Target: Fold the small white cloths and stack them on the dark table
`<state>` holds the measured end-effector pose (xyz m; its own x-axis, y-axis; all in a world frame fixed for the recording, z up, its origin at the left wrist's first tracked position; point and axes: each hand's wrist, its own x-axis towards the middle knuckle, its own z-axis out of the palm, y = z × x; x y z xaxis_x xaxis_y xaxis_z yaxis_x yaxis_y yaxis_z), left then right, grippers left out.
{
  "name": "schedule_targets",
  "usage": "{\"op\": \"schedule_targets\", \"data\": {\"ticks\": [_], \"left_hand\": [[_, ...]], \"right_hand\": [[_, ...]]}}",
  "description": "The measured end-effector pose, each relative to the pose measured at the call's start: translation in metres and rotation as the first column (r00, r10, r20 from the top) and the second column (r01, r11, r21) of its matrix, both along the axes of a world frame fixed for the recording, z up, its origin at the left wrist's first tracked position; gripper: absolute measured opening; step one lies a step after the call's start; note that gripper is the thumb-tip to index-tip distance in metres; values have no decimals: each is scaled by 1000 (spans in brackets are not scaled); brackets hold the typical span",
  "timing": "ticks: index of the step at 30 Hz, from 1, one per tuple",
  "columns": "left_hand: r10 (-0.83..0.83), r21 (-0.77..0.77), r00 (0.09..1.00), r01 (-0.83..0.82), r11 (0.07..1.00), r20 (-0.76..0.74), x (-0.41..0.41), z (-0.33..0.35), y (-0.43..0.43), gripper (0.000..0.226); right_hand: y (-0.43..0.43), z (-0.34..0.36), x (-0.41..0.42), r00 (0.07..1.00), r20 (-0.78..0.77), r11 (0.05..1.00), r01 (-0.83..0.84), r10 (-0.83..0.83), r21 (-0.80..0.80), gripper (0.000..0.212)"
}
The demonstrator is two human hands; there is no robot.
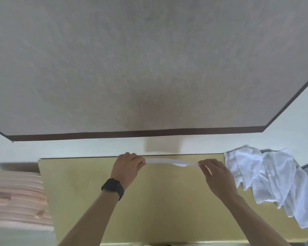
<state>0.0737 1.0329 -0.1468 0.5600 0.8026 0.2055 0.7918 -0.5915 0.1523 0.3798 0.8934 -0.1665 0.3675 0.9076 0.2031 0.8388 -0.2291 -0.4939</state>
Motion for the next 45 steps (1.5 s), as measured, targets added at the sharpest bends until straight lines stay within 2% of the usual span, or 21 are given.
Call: {"op": "schedule_targets", "data": {"ticks": [3,5,8,12,17,20,22,25,28,32,39,45], "left_hand": [[-12,-89,1000,10,996,-21,-8,-31,-29,12],[14,-189,1000,-18,982,-27,-16,-57,-54,5],[40,-335,997,-59,940,-62,-25,-93,-99,13],[20,-521,988,-98,848,-154,-34,-130,-155,24],[-46,-630,965,-131,766,-257,-47,-150,-197,27],[-48,-653,965,-137,745,-258,-50,-153,-196,29],[-13,-681,976,-143,718,-218,-49,-152,-186,29],[202,-749,974,-212,628,-106,-43,-147,-162,26],[413,-788,911,-257,560,-3,-32,-147,-132,20],[569,-807,818,-278,521,85,-25,-169,-97,14],[644,-810,753,-287,511,139,-11,-199,-69,10],[619,-791,778,-309,528,110,-10,-214,-65,16]], "right_hand": [[-27,-31,-6,1000,-3,999,-24,23,-38,13],[-52,-54,-13,999,-22,993,-30,28,-117,13],[-92,-88,-25,995,-98,947,-31,0,-320,13],[-144,-121,-44,983,-173,835,-50,-55,-547,19],[-184,-135,-57,975,-201,712,-73,-96,-699,24],[-186,-137,-59,971,-220,693,-95,-93,-714,26],[-176,-141,-55,961,-255,715,-102,-110,-692,25],[-147,-146,-47,938,-313,792,-79,-146,-606,24],[-108,-151,-43,924,-337,850,-26,-181,-527,23],[-64,-166,-39,884,-390,902,74,-257,-426,19],[-35,-200,-35,879,-368,906,148,-304,-396,19],[-27,-204,-35,886,-329,902,186,-326,-391,19]]}}
